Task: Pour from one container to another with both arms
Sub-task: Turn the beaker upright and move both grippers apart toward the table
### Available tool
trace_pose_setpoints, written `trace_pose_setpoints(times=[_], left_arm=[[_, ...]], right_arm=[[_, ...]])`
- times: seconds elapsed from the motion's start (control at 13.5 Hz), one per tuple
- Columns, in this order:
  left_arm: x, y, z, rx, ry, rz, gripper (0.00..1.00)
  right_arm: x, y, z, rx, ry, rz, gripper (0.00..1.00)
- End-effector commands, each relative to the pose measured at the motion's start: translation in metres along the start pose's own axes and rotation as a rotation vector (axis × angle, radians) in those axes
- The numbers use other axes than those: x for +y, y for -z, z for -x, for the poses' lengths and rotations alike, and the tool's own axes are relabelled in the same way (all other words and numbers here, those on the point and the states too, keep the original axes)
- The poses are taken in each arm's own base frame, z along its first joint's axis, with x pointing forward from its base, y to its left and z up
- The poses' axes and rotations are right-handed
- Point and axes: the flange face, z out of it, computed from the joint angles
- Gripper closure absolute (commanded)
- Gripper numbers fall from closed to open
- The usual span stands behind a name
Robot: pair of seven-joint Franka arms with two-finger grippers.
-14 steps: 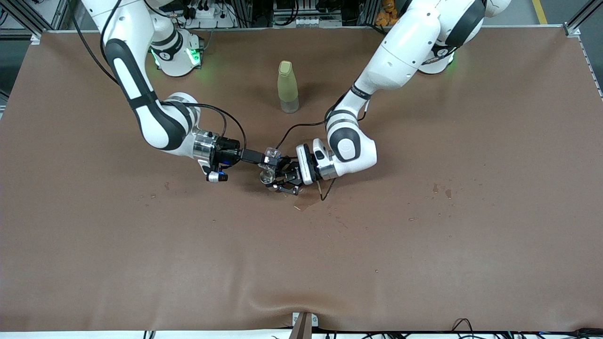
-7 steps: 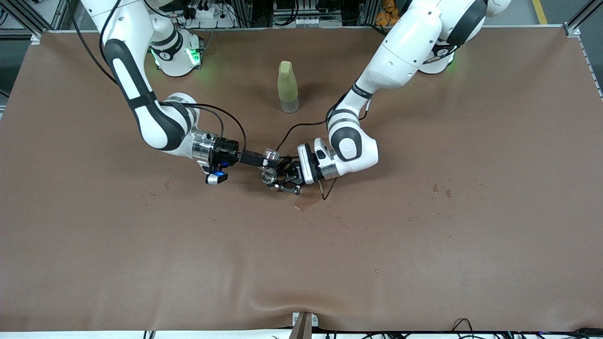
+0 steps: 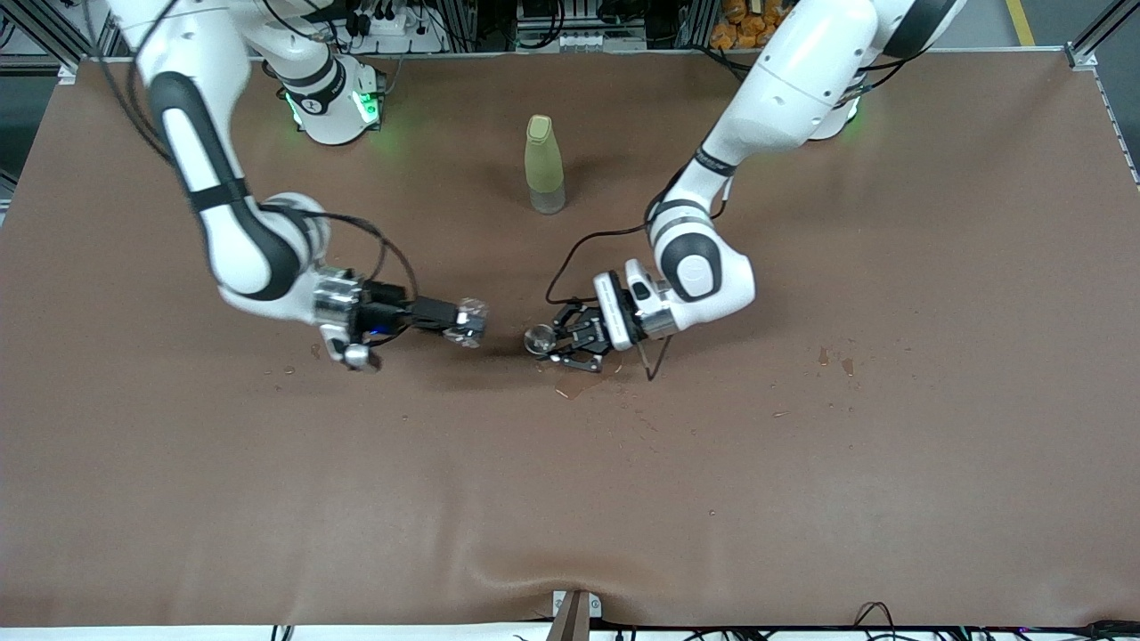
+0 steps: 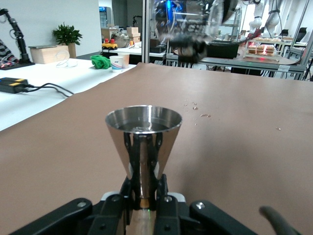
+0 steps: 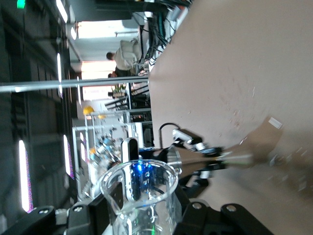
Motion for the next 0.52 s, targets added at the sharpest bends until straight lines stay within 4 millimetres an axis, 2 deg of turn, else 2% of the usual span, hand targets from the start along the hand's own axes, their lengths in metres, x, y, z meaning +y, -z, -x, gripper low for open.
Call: trace_pose_setpoints(times=[0.0,0.07,0.3,0.44], left_arm=[[-0.003,0.071,-0.002,-0.023,-0.019,0.008,1.00],[-0.007,0.098,0.005,-0.029,-0.017,0.017,1.00],[-0.027,0.181,0.030,-0.006,-0.013,0.064,1.00],[-0.045,0.242,0.052,0.002,-0.017,0.104,1.00]], right_arm=[[0.012,0.057,-0.022,-0.062,0.324,0.091,1.00],[0.022,0.080,-0.027,-0.082,0.469,0.129,1.00],[0.053,0.159,-0.037,-0.114,0.725,0.223,1.00],[0.079,0.197,-0.037,-0.122,0.917,0.237,0.99]])
